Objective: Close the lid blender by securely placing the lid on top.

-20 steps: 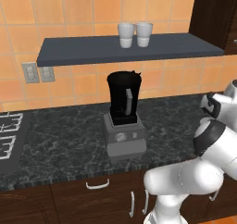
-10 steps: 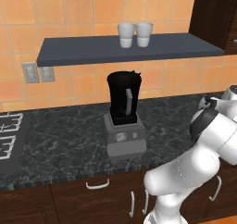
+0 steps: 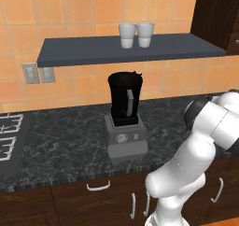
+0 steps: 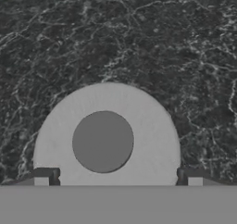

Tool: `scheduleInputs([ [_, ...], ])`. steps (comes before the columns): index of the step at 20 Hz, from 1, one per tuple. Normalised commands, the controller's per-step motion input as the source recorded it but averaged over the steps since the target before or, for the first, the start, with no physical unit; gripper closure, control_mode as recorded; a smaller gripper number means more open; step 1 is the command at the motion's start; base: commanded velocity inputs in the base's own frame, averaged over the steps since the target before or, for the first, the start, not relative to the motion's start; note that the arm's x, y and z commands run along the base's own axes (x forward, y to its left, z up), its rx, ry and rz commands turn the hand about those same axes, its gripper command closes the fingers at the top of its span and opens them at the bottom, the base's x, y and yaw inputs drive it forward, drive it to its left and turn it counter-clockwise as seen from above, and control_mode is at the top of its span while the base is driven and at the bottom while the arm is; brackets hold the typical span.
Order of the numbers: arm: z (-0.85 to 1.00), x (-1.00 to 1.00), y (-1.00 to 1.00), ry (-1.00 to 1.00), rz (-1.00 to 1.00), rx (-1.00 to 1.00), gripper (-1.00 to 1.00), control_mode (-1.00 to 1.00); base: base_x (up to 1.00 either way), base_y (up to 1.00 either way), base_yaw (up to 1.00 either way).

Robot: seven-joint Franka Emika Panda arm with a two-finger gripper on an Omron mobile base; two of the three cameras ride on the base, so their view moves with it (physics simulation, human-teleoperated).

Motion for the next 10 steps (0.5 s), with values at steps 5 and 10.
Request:
scheduleInputs([
  [5, -0.18, 0.18, -0.08, 0.0, 0.0, 0.0, -1.0, -1.0, 0.0, 0.0, 0.0],
  [10, -0.16, 0.19, -0.02, 0.0, 0.0, 0.0, -1.0, -1.0, 0.0, 0.0, 0.0],
])
